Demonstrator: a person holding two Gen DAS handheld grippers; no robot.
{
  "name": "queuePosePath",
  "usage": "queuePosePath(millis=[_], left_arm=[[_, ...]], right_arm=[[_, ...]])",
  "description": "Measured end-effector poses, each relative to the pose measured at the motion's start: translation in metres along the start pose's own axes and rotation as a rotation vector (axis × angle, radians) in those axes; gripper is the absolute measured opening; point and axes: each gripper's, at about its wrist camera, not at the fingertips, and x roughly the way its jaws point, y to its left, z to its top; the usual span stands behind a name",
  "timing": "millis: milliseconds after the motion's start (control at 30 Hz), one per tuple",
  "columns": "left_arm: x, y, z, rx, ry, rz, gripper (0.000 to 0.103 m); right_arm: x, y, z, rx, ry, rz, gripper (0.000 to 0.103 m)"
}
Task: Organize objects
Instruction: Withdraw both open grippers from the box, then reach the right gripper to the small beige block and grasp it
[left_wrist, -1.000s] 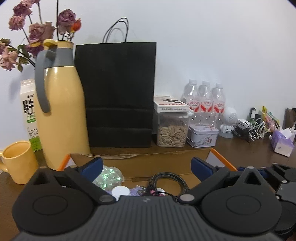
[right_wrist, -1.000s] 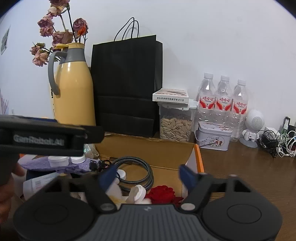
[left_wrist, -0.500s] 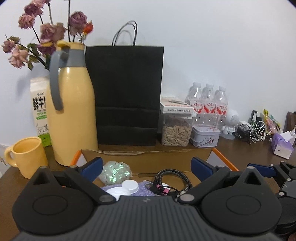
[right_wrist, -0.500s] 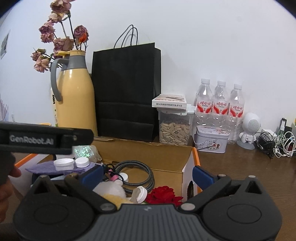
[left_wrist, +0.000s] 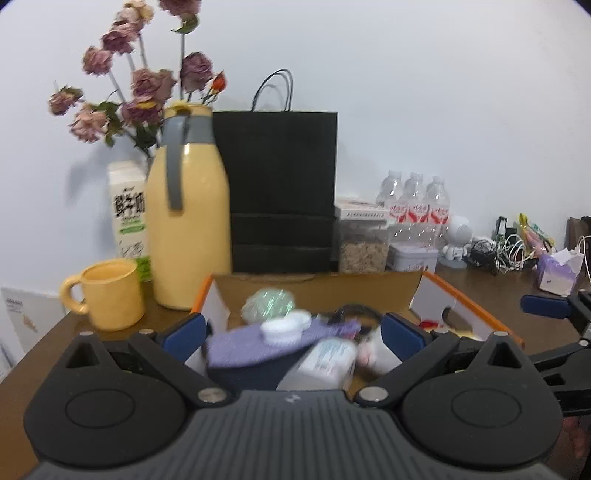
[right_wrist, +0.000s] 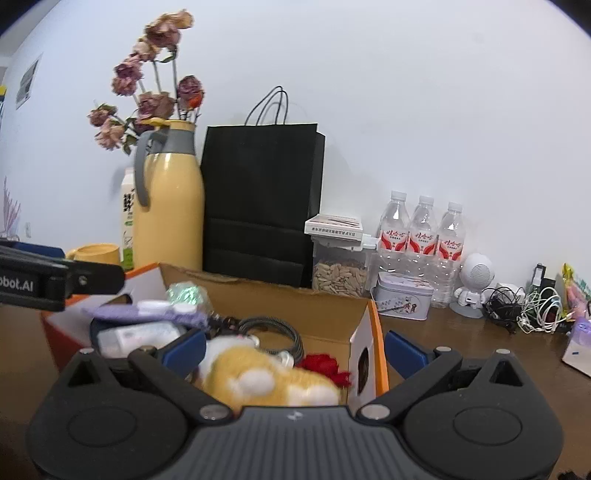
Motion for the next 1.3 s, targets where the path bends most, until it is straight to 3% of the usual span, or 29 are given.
queuePosePath(millis=[300,467,633,700,1167,1233,1300], left_arm=[[-0.014,0.011,-0.042,0.028,0.146,0.020,0.103],[-0.019,0.017,-0.051,0.018,0.169,0.022,0.103],[-0.021,0.019,-0.052,0.011,0.179,0.001,0.103],[-0.021,0.017,-0.053,0.017,0.187,-0.008,0.103],[-0.026,0.015,-0.054,0.017,0.186,-0.025,0.103],[-0.026,0.015,-0.055,0.017,0.187,-0.024,0.103],[-0.025,0.015,-0.054,0.017,0.187,-0.025,0.103]], right_arm=[[-0.028,0.021,-0.026,-0.052,0.048,0.007,0.103],[-0.024,0.024,-0.036,-0.051,0.128,-0.024,0.100],[-0.010,0.027,-0.044,-0.026,0.215,-0.023,0.074],[-0.005,0.028,-0.045,-0.011,0.239,-0.026,0.069],[0.014,0.040,-0.044,0.049,0.295,-0.013,0.056],[0.016,0.040,-0.044,0.056,0.304,-0.016,0.046],[0.017,0.040,-0.044,0.063,0.312,-0.013,0.042]])
